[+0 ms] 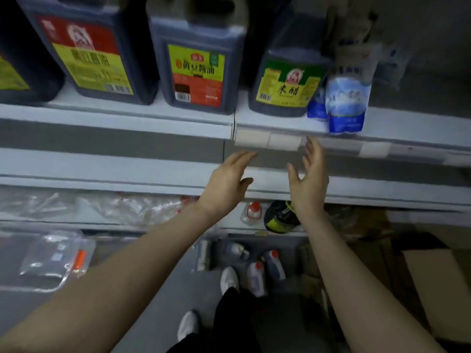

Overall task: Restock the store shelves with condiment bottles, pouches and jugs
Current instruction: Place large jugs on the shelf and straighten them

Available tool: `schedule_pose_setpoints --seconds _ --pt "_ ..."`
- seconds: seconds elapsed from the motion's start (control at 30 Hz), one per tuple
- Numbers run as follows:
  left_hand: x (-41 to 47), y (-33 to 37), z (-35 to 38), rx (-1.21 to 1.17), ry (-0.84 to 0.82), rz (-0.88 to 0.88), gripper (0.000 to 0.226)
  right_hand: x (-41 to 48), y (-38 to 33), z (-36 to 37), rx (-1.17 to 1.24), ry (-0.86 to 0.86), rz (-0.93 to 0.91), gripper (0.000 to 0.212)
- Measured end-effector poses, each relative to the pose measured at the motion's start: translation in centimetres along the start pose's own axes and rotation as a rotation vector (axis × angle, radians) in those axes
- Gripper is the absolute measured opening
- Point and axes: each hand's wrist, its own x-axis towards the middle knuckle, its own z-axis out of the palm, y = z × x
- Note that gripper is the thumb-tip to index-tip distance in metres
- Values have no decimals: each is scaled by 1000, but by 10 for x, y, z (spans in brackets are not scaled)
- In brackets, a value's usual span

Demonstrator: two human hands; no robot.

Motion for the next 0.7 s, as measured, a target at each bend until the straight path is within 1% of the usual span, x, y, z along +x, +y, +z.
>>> schedule_pose_setpoints --seconds 0.1,0.2,0.27,0.37,0.5,0.7 --pt "-38 -22 31 -48 -73 -70 56 -49 36 -4 -87 -58 90 65" --pt "-70 -43 67 -85 -169 -144 57 -96 79 -12 -149 -123 184 68" --pt "-91 -58 91 -106 -197 -201 57 -125 110 -17 -210 -156 252 69" --pt "-122 -84 135 -133 -241 -302 54 -170 165 -16 -228 -193 390 67" --pt "-162 -125 205 -123 -352 -414 57 -225 243 2 -256 -323 537 68" --pt "-212 -190 327 -161 -509 -525 58 -296 376 48 -340 -438 715 76"
